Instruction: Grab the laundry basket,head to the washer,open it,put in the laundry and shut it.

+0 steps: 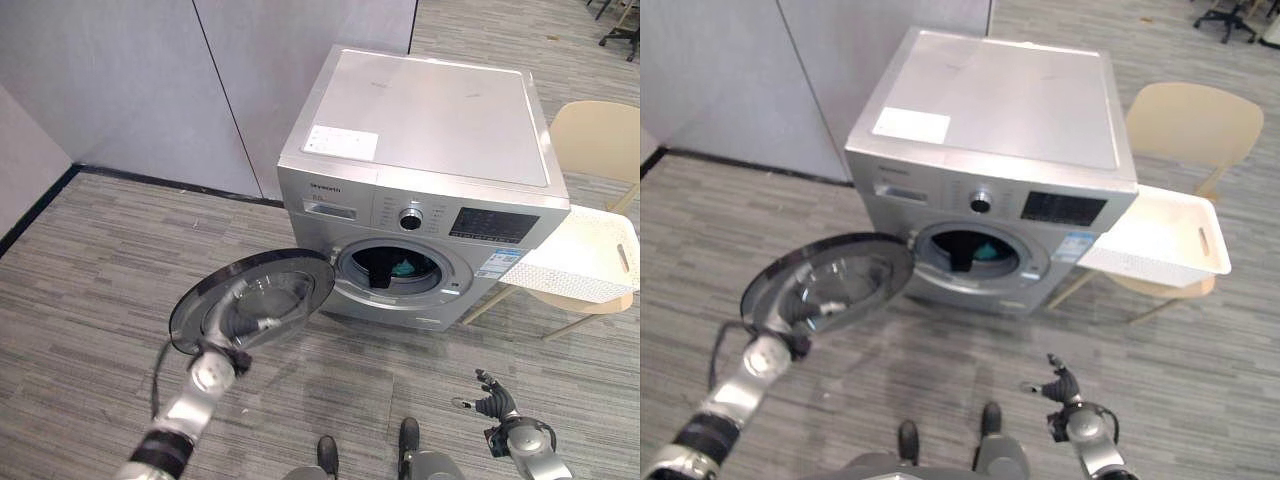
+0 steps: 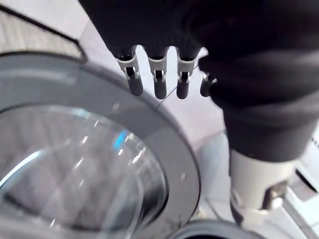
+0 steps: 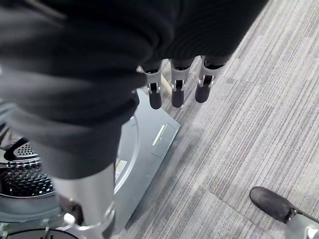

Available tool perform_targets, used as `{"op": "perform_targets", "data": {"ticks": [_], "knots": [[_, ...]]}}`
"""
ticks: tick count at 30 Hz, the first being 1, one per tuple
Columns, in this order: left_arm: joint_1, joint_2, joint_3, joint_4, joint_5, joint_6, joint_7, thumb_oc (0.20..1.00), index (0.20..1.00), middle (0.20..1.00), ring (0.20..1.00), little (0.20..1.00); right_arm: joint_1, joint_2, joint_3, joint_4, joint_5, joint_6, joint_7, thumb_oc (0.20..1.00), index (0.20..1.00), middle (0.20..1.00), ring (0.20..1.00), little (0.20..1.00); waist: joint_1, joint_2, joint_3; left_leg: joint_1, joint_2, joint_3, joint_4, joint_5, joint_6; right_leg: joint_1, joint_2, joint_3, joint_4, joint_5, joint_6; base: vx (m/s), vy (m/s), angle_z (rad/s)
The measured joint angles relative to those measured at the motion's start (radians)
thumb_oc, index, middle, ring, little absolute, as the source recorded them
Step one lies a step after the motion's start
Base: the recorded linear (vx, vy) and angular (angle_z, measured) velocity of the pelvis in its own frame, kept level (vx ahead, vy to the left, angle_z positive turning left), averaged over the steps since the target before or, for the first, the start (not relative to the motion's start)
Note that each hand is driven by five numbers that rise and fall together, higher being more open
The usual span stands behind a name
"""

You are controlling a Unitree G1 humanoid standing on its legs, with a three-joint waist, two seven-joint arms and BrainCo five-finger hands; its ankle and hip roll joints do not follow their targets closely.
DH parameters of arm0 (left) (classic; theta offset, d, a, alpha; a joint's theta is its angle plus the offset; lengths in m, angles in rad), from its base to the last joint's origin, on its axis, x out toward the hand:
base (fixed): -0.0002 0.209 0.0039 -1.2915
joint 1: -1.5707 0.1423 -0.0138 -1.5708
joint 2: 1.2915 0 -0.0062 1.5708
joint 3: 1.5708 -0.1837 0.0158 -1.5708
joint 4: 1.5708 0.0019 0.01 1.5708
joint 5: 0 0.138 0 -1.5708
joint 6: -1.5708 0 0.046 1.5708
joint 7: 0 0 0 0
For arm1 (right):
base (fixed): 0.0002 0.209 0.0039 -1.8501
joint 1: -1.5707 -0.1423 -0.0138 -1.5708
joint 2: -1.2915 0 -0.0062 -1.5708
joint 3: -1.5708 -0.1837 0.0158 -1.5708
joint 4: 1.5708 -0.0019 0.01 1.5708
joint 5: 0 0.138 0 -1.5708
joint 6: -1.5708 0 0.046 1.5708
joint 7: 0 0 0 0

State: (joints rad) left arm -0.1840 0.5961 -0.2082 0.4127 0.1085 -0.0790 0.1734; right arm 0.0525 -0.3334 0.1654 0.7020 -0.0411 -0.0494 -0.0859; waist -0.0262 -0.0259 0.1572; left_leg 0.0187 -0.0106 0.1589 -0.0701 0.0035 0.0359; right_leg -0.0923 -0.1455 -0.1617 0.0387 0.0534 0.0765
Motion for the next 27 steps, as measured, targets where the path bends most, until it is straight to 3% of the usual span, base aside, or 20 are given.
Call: {"op": "perform_targets", "data": {"ticks": [1, 4, 5, 9, 14, 16, 22, 24, 27], "knots": [[-0.029, 0.008, 0.006, 0.013, 0.014, -0.001, 0.011, 1.0, 1.0, 1.0, 1.0, 1.0, 0.006, 0.0, 0.002, 0.001, -0.001, 0.0, 0.001, 1.0, 1.0, 1.0, 1.0, 1.0, -0.004, -0.001, -0.001, 0.001, -0.001, 0.0, 0.0, 0.0, 0.0, 0.01, 0.001, 0.005, -0.021, 0.012, 0.015, 0.02, 0.04, -0.06], [-0.15, 0.039, -0.017, 0.16, 0.031, -0.006, 0.035, 1.0, 1.0, 1.0, 1.0, 1.0, 0.006, -0.002, 0.005, -0.001, -0.002, 0.0, 0.005, 1.0, 1.0, 1.0, 1.0, 1.0, -0.012, -0.002, -0.003, 0.002, 0.002, 0.005, 0.0, 0.001, -0.004, 0.03, 0.012, 0.01, -0.068, 0.031, 0.013, 0.01, 0.054, -0.11], [-0.208, 0.078, -0.025, 0.286, 0.035, -0.008, 0.047, 1.0, 1.0, 1.0, 1.0, 1.0, 0.005, -0.011, 0.017, -0.007, -0.003, -0.003, 0.01, 1.0, 1.0, 1.0, 1.0, 1.0, -0.035, -0.004, -0.005, 0.0, 0.007, 0.02, -0.004, 0.001, -0.004, 0.027, 0.026, 0.029, -0.088, 0.047, 0.008, -0.03, 0.059, -0.31], [-0.277, 0.152, -0.016, 0.48, 0.036, 0.016, 0.063, 1.0, 1.0, 1.0, 1.0, 1.0, 0.023, -0.065, 0.04, -0.02, -0.029, -0.007, 0.026, 1.0, 1.0, 1.0, 1.0, 1.0, -0.074, -0.012, -0.009, -0.031, 0.018, 0.033, -0.009, 0.007, -0.014, 0.0, 0.045, 0.042, -0.114, 0.072, 0.0, -0.05, 0.044, -0.17], [-0.283, 0.148, -0.024, 0.586, 0.053, 0.036, 0.038, 1.0, 1.0, 1.0, 1.0, 1.0, 0.027, -0.078, 0.045, -0.017, -0.03, -0.006, 0.036, 1.0, 1.0, 1.0, 1.0, 1.0, -0.082, -0.046, -0.014, -0.074, 0.024, 0.069, -0.004, 0.012, -0.018, -0.058, 0.051, 0.068, -0.114, 0.091, -0.008, -0.06, 0.008, -0.19], [-0.275, 0.143, -0.02, 0.608, 0.057, 0.031, 0.027, 1.0, 1.0, 1.0, 1.0, 1.0, 0.018, -0.077, 0.066, -0.011, -0.031, -0.007, 0.038, 1.0, 1.0, 1.0, 1.0, 1.0, -0.08, -0.072, -0.012, -0.088, 0.029, 0.075, 0.009, 0.011, -0.019, -0.069, 0.054, 0.075, -0.112, 0.096, -0.007, -0.05, -0.01, -0.07], [-0.166, 0.093, 0.066, 0.533, 0.06, 0.018, 0.066, 1.0, 1.0, 1.0, 1.0, 1.0, -0.017, -0.048, 0.076, 0.024, -0.035, -0.007, 0.036, 1.0, 1.0, 1.0, 1.0, 1.0, -0.066, -0.087, -0.014, -0.096, 0.03, 0.081, 0.018, 0.01, -0.02, -0.077, 0.055, 0.082, -0.111, 0.1, -0.007, 0.0, -0.007, -0.03], [-0.063, -0.011, 0.154, 0.385, 0.035, 0.002, 0.09, 1.0, 1.0, 1.0, 1.0, 1.0, -0.009, -0.03, 0.075, 0.024, -0.036, 0.003, 0.036, 1.0, 1.0, 1.0, 1.0, 1.0, -0.036, -0.074, -0.012, -0.071, 0.03, 0.079, 0.013, 0.01, -0.02, -0.052, 0.049, 0.079, -0.117, 0.099, -0.007, 0.0, 0.0, 0.0], [0.109, -0.097, 0.161, 0.139, -0.028, 0.0, 0.083, 1.0, 1.0, 1.0, 1.0, 1.0, -0.012, -0.012, 0.056, 0.021, -0.039, 0.007, 0.034, 1.0, 1.0, 1.0, 1.0, 1.0, -0.01, -0.053, -0.006, -0.044, 0.027, 0.074, -0.002, 0.01, -0.02, -0.025, 0.046, 0.071, -0.119, 0.089, -0.004, 0.0, -0.018, 0.09]]}}
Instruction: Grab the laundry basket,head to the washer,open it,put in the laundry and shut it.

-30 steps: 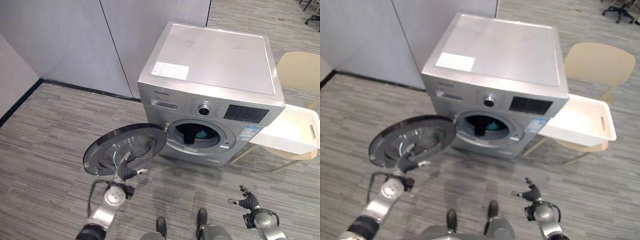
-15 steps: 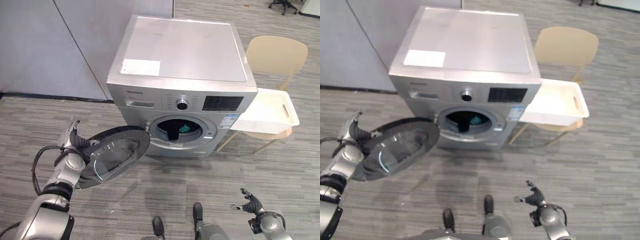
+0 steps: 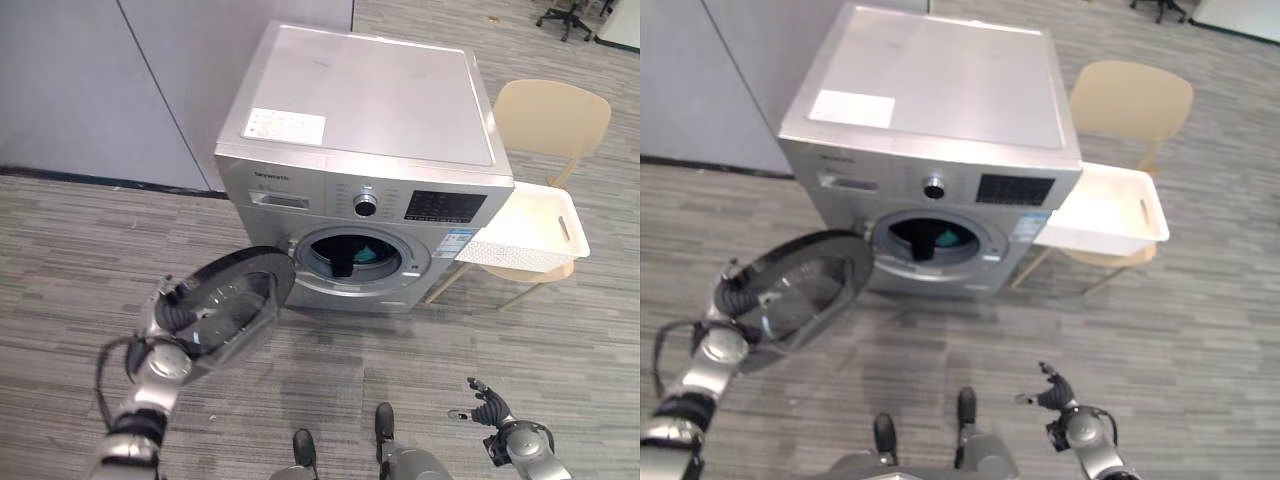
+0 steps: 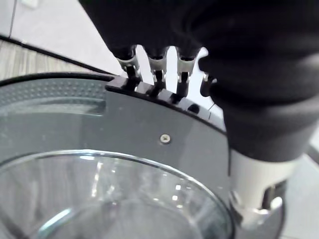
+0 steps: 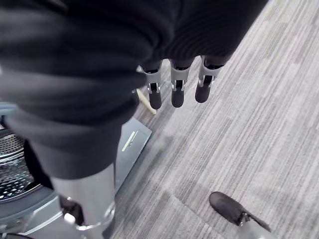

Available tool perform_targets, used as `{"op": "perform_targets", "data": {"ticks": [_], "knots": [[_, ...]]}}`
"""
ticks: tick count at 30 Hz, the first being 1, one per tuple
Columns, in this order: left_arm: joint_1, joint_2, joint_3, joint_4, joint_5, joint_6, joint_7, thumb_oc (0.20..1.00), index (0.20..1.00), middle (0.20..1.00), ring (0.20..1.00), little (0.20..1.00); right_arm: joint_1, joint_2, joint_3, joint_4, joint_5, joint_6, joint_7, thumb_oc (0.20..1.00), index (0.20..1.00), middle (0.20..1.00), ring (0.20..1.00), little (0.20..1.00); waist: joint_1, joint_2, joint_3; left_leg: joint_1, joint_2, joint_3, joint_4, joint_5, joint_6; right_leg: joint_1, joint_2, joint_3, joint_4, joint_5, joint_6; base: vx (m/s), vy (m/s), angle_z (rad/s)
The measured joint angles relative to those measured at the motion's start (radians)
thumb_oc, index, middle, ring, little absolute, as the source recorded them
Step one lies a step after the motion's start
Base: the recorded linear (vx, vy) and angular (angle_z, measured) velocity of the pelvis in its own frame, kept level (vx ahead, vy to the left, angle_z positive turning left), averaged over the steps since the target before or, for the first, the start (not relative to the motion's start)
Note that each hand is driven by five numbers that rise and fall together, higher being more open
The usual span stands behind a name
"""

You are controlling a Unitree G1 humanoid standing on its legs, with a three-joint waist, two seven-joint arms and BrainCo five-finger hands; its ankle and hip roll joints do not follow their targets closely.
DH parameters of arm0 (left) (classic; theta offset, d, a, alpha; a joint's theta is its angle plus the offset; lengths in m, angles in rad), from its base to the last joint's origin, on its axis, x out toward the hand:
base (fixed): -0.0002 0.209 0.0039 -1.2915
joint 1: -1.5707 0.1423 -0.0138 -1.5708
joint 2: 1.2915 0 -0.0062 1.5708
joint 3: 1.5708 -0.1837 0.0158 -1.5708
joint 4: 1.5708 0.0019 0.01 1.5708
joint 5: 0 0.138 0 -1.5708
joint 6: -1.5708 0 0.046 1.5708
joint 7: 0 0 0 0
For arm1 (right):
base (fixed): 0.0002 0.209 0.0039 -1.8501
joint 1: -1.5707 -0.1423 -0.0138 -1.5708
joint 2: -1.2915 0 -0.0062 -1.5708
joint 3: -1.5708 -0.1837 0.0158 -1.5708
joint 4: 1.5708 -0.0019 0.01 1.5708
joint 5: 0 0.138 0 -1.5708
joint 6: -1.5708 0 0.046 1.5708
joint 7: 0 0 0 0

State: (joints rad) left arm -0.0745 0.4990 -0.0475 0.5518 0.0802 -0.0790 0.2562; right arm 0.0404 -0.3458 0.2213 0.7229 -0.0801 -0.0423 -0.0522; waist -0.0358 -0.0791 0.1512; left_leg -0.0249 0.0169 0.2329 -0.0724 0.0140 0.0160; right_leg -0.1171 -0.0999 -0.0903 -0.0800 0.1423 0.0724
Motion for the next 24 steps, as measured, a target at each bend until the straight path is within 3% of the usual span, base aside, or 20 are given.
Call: {"op": "perform_targets", "data": {"ticks": [1, 4, 5, 7, 10, 13, 15, 18, 20, 24], "knots": [[0.079, -0.035, -0.043, -0.111, -0.002, -0.012, -0.042, 1.0, 1.0, 1.0, 1.0, 1.0, 0.009, 0.005, -0.018, 0.004, -0.001, 0.004, -0.001, 1.0, 1.0, 1.0, 1.0, 1.0, 0.021, 0.012, 0.003, 0.006, -0.003, -0.007, -0.006, 0.001, 0.0, 0.005, -0.003, -0.006, 0.0, -0.003, 0.001, 0.0, -0.021, 0.21], [0.176, -0.092, -0.122, -0.181, -0.076, -0.006, -0.132, 1.0, 1.0, 1.0, 1.0, 1.0, 0.0, 0.012, -0.019, -0.007, -0.006, 0.007, -0.001, 1.0, 1.0, 1.0, 1.0, 1.0, 0.039, 0.029, 0.003, 0.005, -0.006, -0.025, -0.007, 0.003, 0.0, 0.01, -0.005, -0.013, 0.0, -0.008, 0.002, 0.0, -0.052, 0.14], [0.176, -0.092, -0.122, -0.181, -0.076, -0.006, -0.132, 1.0, 1.0, 1.0, 1.0, 1.0, 0.0, 0.012, -0.019, -0.007, -0.006, 0.007, -0.001, 1.0, 1.0, 1.0, 1.0, 1.0, 0.039, 0.029, 0.003, 0.005, -0.006, -0.025, -0.007, 0.003, 0.0, 0.01, -0.005, -0.013, 0.0, -0.008, 0.002, 0.0, -0.041, 0.11], [0.209, -0.133, -0.235, -0.22, -0.119, 0.016, -0.219, 1.0, 1.0, 1.0, 1.0, 1.0, -0.001, 0.017, -0.019, -0.017, -0.01, 0.008, 0.001, 1.0, 1.0, 1.0, 1.0, 1.0, 0.039, 0.035, 0.005, 0.005, -0.006, -0.028, -0.007, 0.006, 0.001, 0.012, -0.005, -0.017, 0.0, -0.012, 0.001, 0.0, -0.033, 0.05], [0.163, -0.153, -0.282, -0.224, -0.121, 0.025, -0.253, 1.0, 1.0, 1.0, 1.0, 1.0, 0.003, 0.018, -0.018, -0.016, -0.027, 0.009, -0.001, 1.0, 1.0, 1.0, 1.0, 1.0, 0.011, 0.035, 0.005, 0.008, -0.004, -0.024, -0.007, 0.008, 0.0, 0.009, -0.003, -0.014, -0.001, -0.012, 0.001, -0.03, -0.026, -0.03], [0.026, -0.164, -0.332, -0.216, -0.153, 0.032, -0.248, 1.0, 1.0, 1.0, 1.0, 1.0, 0.001, 0.019, -0.016, -0.014, -0.027, 0.01, -0.011, 1.0, 1.0, 1.0, 1.0, 1.0, -0.006, 0.037, 0.01, 0.0, -0.006, 0.004, -0.007, 0.009, 0.001, -0.014, -0.003, 0.003, 0.0, -0.006, 0.008, -0.07, 0.028, -0.25], [-0.155, -0.184, -0.342, -0.145, -0.155, 0.032, -0.2, 1.0, 1.0, 1.0, 1.0, 1.0, 0.003, 0.018, -0.013, -0.014, -0.028, 0.013, -0.02, 1.0, 1.0, 1.0, 1.0, 1.0, -0.054, 0.041, 0.014, -0.029, -0.014, 0.031, -0.007, 0.013, 0.006, -0.057, 0.001, 0.035, 0.0, 0.014, 0.014, -0.06, 0.057, -0.4], [-0.367, -0.168, -0.32, 0.036, -0.156, 0.032, -0.114, 1.0, 1.0, 1.0, 1.0, 1.0, 0.004, 0.006, 0.003, -0.012, -0.028, 0.015, -0.038, 1.0, 1.0, 1.0, 1.0, 1.0, -0.113, 0.04, 0.026, -0.051, -0.023, 0.086, -0.009, 0.012, 0.011, -0.106, -0.003, 0.085, -0.005, 0.025, 0.021, -0.04, 0.046, -0.5], [-0.523, -0.114, -0.332, 0.175, -0.164, 0.037, -0.06, 1.0, 1.0, 1.0, 1.0, 1.0, -0.01, -0.008, 0.02, -0.006, -0.028, 0.02, -0.038, 1.0, 1.0, 1.0, 1.0, 1.0, -0.135, 0.045, 0.036, -0.095, -0.024, 0.122, -0.009, 0.015, 0.017, -0.165, -0.017, 0.088, 0.0, 0.032, 0.031, -0.03, 0.018, -0.6], [-0.575, -0.088, -0.335, 0.227, -0.184, 0.003, -0.018, 1.0, 1.0, 1.0, 1.0, 1.0, 0.03, -0.013, 0.031, 0.001, -0.028, 0.032, -0.038, 1.0, 1.0, 1.0, 1.0, 1.0, -0.155, 0.057, 0.052, -0.097, -0.018, 0.131, -0.009, 0.013, 0.015, -0.178, -0.013, 0.067, 0.0, 0.068, 0.013, 0.0, -0.002, -0.21]]}}
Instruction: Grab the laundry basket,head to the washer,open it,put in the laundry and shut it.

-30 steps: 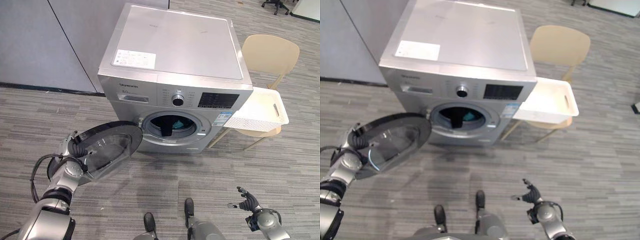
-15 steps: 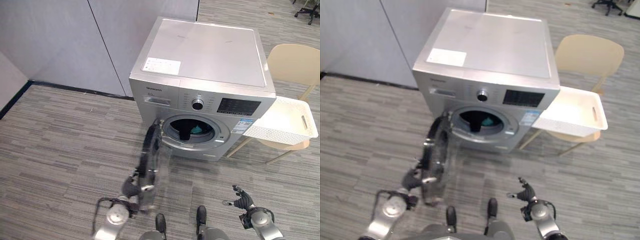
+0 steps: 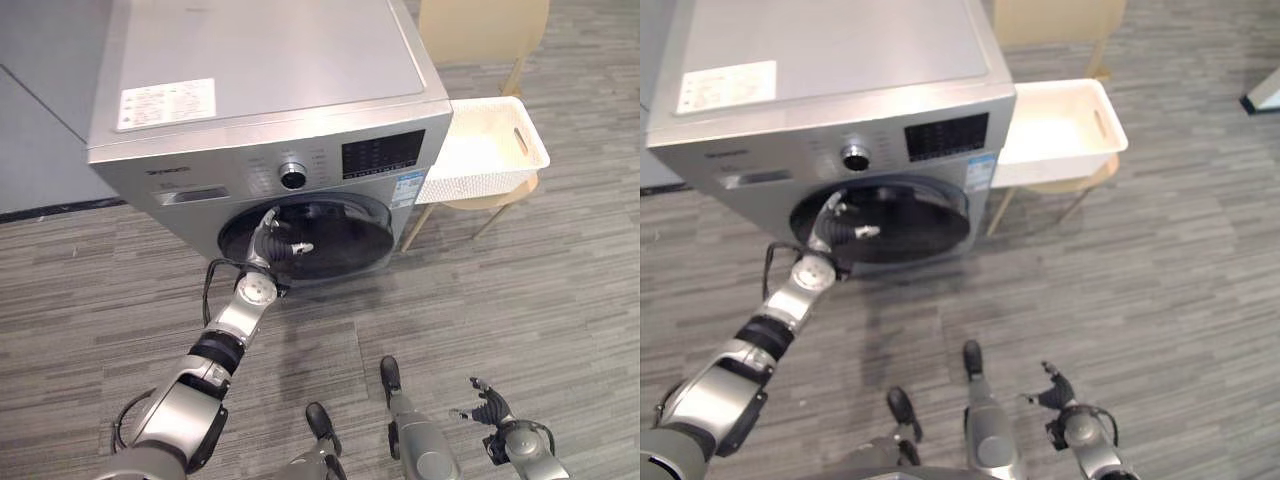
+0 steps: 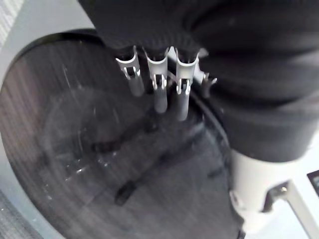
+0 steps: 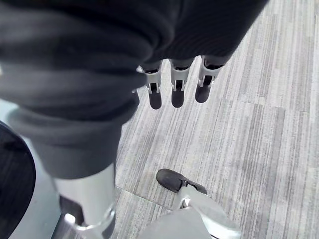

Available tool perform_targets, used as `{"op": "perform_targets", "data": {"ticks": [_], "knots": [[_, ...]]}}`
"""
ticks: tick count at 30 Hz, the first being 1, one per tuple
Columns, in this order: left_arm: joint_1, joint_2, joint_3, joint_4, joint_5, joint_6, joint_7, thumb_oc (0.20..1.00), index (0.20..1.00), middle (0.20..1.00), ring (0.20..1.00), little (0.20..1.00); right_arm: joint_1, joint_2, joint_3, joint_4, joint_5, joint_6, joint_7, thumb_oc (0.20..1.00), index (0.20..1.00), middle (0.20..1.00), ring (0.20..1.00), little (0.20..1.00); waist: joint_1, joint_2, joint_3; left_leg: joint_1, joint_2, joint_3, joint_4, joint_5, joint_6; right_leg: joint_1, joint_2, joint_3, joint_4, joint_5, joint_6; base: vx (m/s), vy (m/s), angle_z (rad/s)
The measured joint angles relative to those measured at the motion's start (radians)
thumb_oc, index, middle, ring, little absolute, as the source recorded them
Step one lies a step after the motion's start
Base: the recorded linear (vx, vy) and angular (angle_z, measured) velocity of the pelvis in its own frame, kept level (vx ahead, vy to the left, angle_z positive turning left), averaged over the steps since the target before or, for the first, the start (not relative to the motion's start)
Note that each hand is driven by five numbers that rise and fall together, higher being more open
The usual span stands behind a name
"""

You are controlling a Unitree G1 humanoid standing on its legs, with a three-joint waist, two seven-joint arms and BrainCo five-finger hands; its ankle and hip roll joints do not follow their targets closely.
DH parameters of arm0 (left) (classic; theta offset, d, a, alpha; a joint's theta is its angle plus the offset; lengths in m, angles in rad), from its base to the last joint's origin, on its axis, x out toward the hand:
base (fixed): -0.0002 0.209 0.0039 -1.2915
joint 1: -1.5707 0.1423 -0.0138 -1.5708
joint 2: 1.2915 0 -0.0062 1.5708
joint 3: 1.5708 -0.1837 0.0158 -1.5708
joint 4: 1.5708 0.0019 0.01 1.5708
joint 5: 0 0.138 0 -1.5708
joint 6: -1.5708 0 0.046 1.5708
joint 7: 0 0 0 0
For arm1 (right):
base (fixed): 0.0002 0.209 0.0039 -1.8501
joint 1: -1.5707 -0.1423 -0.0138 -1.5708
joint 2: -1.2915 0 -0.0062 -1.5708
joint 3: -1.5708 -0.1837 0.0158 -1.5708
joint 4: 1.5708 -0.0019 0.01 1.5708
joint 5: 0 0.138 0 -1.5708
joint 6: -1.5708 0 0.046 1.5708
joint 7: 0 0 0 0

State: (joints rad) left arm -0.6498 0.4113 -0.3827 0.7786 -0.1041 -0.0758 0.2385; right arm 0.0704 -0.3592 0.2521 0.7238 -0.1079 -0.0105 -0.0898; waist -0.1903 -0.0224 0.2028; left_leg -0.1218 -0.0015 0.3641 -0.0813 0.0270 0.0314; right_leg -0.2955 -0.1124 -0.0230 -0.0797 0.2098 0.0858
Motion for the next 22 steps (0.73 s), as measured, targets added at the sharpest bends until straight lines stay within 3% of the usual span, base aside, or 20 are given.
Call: {"op": "perform_targets", "data": {"ticks": [4, 6, 7, 8, 10, 11, 12, 15, 22], "knots": [[0.034, -0.018, 0.017, -0.031, 0.0, -0.012, 0.001, 1.0, 1.0, 1.0, 1.0, 1.0, -0.014, -0.009, -0.002, 0.0, 0.0, -0.005, 0.0, 1.0, 1.0, 1.0, 1.0, 1.0, 0.004, 0.015, 0.009, 0.004, 0.009, -0.024, 0.0, 0.0, -0.001, 0.011, 0.008, -0.013, 0.0, 0.0, 0.0, 0.02, -0.012, 0.04], [0.114, -0.022, 0.036, -0.078, 0.001, -0.013, -0.006, 1.0, 1.0, 1.0, 1.0, 1.0, -0.035, -0.011, -0.01, 0.0, 0.001, -0.01, -0.001, 1.0, 1.0, 1.0, 1.0, 1.0, 0.003, 0.022, 0.012, 0.023, 0.013, -0.045, -0.001, -0.003, -0.006, 0.039, 0.008, -0.028, 0.0, -0.008, -0.012, 0.05, -0.027, 0.2], [0.233, -0.027, 0.056, -0.125, 0.001, -0.011, -0.021, 1.0, 1.0, 1.0, 1.0, 1.0, -0.043, -0.013, -0.013, -0.001, 0.001, -0.014, -0.002, 1.0, 1.0, 1.0, 1.0, 1.0, 0.009, 0.027, 0.013, 0.058, 0.019, -0.055, -0.006, -0.008, -0.013, 0.08, 0.012, -0.037, 0.0, -0.019, -0.02, 0.08, -0.057, 0.37], [0.443, -0.039, 0.126, -0.229, 0.001, -0.01, -0.048, 1.0, 1.0, 1.0, 1.0, 1.0, -0.048, -0.012, -0.031, -0.003, 0.001, -0.018, -0.002, 1.0, 1.0, 1.0, 1.0, 1.0, 0.027, 0.035, 0.012, 0.084, 0.027, -0.079, -0.007, -0.024, -0.03, 0.115, 0.014, -0.057, -0.001, -0.041, -0.022, 0.06, -0.052, 0.34], [0.652, -0.084, 0.234, -0.334, -0.013, -0.01, -0.085, 1.0, 1.0, 1.0, 1.0, 1.0, -0.04, -0.011, -0.065, -0.006, 0.001, -0.009, -0.001, 1.0, 1.0, 1.0, 1.0, 1.0, 0.065, 0.043, 0.011, 0.097, 0.034, -0.098, -0.006, -0.038, -0.035, 0.141, 0.019, -0.076, -0.002, -0.052, -0.029, 0.01, -0.029, 0.25], [0.687, -0.09, 0.242, -0.338, -0.013, -0.009, -0.088, 1.0, 1.0, 1.0, 1.0, 1.0, -0.031, -0.012, -0.073, -0.007, 0.001, -0.01, -0.003, 1.0, 1.0, 1.0, 1.0, 1.0, 0.061, 0.041, 0.01, 0.105, 0.034, -0.102, -0.007, -0.037, -0.036, 0.144, 0.019, -0.077, -0.002, -0.054, -0.029, 0.0, -0.035, 0.51], [0.838, -0.083, 0.301, -0.31, -0.05, 0.008, -0.117, 1.0, 1.0, 1.0, 1.0, 1.0, -0.041, -0.013, -0.12, -0.009, 0.002, -0.008, -0.007, 1.0, 1.0, 1.0, 1.0, 1.0, 0.152, 0.048, 0.008, 0.105, 0.038, -0.132, -0.005, -0.019, -0.037, 0.163, 0.022, -0.105, -0.001, -0.061, -0.032, 0.01, -0.034, 0.47], [0.925, -0.081, 0.333, -0.274, -0.051, 0.026, -0.149, 1.0, 1.0, 1.0, 1.0, 1.0, -0.058, -0.014, -0.152, -0.047, 0.002, -0.013, -0.007, 1.0, 1.0, 1.0, 1.0, 1.0, 0.172, 0.049, 0.001, 0.107, 0.035, -0.158, 0.0, -0.013, -0.036, 0.179, 0.018, -0.133, -0.001, -0.06, -0.034, 0.01, -0.016, 0.4], [0.885, -0.092, 0.329, -0.161, -0.04, 0.034, -0.196, 1.0, 1.0, 1.0, 1.0, 1.0, -0.054, -0.011, -0.158, -0.035, 0.011, -0.008, 0.002, 1.0, 1.0, 1.0, 1.0, 1.0, 0.177, 0.026, -0.074, 0.135, 0.026, -0.186, -0.006, -0.011, -0.027, 0.231, 0.003, -0.159, -0.001, -0.073, -0.019, 0.0, -0.003, 0.13]]}}
